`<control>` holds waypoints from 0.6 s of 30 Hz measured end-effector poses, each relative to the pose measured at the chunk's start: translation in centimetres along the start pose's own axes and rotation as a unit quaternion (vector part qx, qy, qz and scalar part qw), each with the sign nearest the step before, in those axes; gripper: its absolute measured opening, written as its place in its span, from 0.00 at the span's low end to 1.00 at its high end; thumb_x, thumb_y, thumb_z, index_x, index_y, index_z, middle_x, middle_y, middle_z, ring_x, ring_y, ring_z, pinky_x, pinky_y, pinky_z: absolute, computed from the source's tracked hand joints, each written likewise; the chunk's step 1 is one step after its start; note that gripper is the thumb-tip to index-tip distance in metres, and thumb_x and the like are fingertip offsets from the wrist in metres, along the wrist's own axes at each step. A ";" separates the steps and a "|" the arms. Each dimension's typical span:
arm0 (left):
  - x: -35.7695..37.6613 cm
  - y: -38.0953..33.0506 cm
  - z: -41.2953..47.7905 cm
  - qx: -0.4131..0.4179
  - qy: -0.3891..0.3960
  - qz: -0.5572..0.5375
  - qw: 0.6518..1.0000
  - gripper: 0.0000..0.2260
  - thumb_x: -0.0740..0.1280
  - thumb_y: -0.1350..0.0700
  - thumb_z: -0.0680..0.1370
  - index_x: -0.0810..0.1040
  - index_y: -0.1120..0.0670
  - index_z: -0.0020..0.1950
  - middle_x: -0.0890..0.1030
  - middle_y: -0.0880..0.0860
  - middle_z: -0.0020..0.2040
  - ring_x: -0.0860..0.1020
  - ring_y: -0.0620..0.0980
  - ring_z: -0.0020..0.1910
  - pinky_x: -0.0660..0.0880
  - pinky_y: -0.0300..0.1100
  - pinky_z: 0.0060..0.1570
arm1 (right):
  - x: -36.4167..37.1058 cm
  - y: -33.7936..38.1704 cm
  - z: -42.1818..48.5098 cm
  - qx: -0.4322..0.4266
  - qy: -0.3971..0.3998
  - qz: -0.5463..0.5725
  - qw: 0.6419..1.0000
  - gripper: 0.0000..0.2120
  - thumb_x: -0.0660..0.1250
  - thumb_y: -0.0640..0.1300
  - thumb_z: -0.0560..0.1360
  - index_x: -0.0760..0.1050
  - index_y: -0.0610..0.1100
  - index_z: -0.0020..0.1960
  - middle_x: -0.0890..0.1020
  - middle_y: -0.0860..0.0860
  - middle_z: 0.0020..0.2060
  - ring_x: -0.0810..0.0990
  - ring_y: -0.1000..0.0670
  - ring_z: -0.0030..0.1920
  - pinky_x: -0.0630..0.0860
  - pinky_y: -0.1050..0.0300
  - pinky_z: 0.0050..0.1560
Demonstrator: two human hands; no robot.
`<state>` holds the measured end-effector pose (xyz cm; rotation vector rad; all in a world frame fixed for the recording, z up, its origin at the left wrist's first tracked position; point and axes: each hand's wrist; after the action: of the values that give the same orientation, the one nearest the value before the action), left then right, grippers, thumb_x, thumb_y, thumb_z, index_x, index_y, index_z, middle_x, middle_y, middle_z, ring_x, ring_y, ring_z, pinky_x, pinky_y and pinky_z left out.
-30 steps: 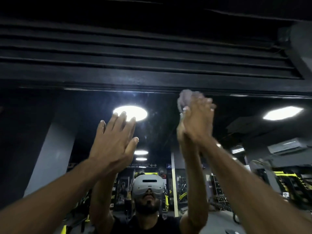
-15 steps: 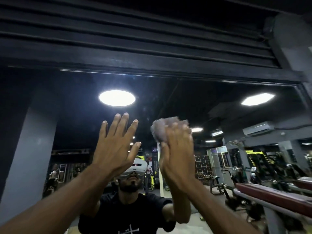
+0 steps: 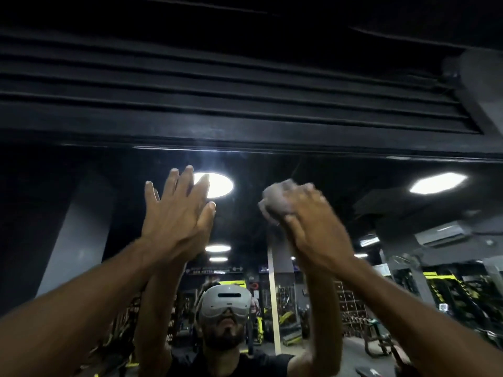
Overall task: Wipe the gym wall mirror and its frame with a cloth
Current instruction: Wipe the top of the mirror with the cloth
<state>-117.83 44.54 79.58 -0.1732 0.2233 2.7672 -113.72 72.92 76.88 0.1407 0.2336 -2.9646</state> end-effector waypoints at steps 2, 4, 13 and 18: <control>-0.4 1.2 1.3 -0.018 -0.005 0.009 1.000 0.27 0.48 0.40 0.82 0.52 0.45 0.81 0.52 0.54 0.83 0.50 0.57 0.82 0.50 0.72 0.75 | -0.4 -1.4 3.2 0.139 -0.055 0.018 0.989 0.27 0.55 0.50 0.85 0.56 0.46 0.82 0.59 0.46 0.81 0.52 0.42 0.82 0.51 0.41 0.81; -0.6 2.2 2.0 -0.014 0.002 0.023 1.000 0.28 0.47 0.40 0.81 0.52 0.44 0.81 0.54 0.54 0.83 0.51 0.58 0.82 0.53 0.72 0.74 | 0.6 1.9 5.6 0.259 -0.100 0.003 0.961 0.28 0.57 0.48 0.84 0.56 0.42 0.81 0.61 0.41 0.80 0.55 0.38 0.81 0.53 0.41 0.80; -1.4 5.2 1.4 -0.002 0.013 0.022 1.000 0.29 0.48 0.38 0.81 0.48 0.42 0.81 0.50 0.51 0.84 0.48 0.55 0.82 0.52 0.69 0.76 | 0.9 3.7 7.3 0.038 -0.096 0.028 0.994 0.20 0.59 0.46 0.83 0.67 0.54 0.74 0.72 0.48 0.72 0.71 0.45 0.72 0.67 0.43 0.75; -1.4 6.7 1.2 0.021 0.020 0.024 0.999 0.30 0.45 0.35 0.81 0.45 0.42 0.82 0.47 0.50 0.84 0.46 0.54 0.83 0.50 0.69 0.76 | 3.3 11.0 12.9 0.283 -0.137 -0.024 0.949 0.26 0.51 0.44 0.78 0.67 0.35 0.73 0.74 0.33 0.68 0.70 0.32 0.70 0.64 0.39 0.72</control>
<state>-119.04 38.06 81.89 -0.2152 0.2981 2.8055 -116.17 59.59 87.62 -0.2138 -0.6604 -2.9577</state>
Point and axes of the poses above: each hand's wrist, its own z-axis towards the middle knuckle, its own x-axis out of the palm, y = z × x
